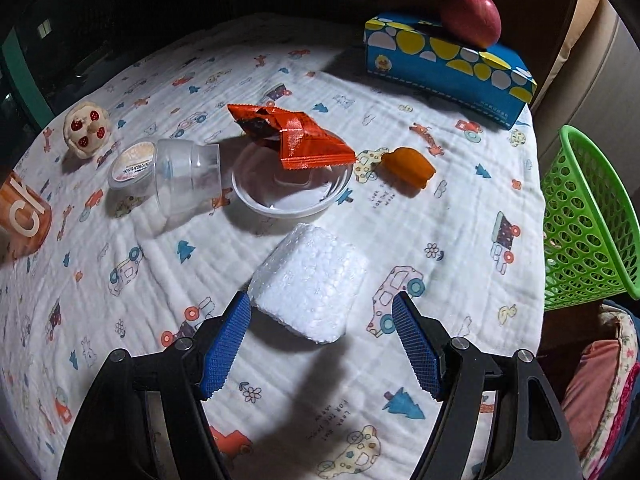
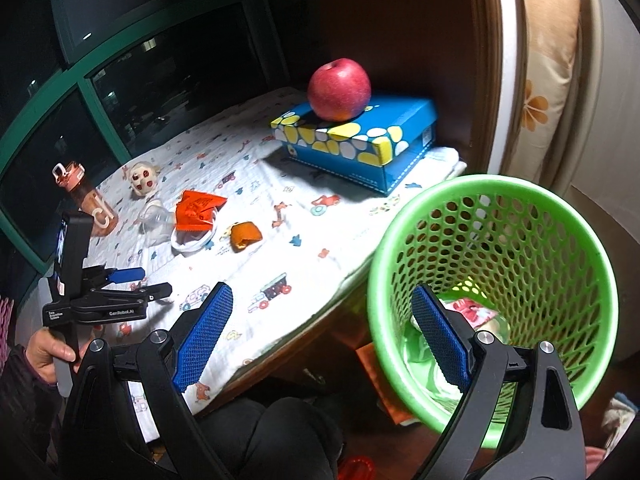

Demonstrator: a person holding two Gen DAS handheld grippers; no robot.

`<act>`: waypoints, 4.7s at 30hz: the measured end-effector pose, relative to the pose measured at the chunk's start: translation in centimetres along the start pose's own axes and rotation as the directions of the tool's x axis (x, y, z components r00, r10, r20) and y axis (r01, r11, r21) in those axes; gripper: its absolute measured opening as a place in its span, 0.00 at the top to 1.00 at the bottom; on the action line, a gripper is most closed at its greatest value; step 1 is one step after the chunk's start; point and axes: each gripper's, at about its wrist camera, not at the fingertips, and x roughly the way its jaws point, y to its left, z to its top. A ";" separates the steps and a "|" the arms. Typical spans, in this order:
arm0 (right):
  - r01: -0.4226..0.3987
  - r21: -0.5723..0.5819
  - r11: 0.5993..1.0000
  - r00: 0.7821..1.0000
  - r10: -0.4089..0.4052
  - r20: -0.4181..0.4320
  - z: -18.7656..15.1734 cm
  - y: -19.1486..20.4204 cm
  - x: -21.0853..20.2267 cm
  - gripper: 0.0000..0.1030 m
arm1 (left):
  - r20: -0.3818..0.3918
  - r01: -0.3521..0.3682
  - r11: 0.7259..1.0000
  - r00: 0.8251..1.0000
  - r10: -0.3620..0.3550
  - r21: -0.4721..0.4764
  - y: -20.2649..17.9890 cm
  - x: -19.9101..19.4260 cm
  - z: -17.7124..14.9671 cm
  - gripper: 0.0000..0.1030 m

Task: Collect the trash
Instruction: 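Grasp the white foam block with the left gripper and lift it, then grasp the orange cake piece with the right gripper while the left gripper holds the foam, then carry the foam block and orange cake over the green basket and release both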

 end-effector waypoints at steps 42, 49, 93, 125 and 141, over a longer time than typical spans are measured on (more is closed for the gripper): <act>-0.142 -0.185 0.972 0.975 0.106 -0.193 3.0 9.3 16.0 0.35 | 0.097 0.079 0.974 0.993 -0.060 -0.214 5.7 -5.8 -2.3 0.46; -0.144 -0.185 0.972 0.970 0.101 -0.221 4.0 9.8 18.9 0.40 | 0.086 0.079 0.968 0.994 -0.060 -0.237 6.6 -5.7 -2.7 0.46; -0.104 -0.113 0.988 0.993 0.096 -0.075 2.9 4.7 7.9 0.68 | 0.115 0.175 0.973 0.981 -0.159 -0.148 -0.6 -6.8 -0.8 0.46; 0.203 0.131 0.970 0.979 -0.197 -0.054 -1.9 -12.8 -0.7 0.64 | 0.113 0.282 0.947 0.947 -0.301 0.156 -16.4 -8.0 5.6 0.46; 0.225 0.200 0.954 0.973 -0.229 -0.003 -3.3 -16.2 -4.4 0.43 | 0.051 0.328 0.906 0.934 -0.353 0.268 -24.6 -6.0 7.6 0.46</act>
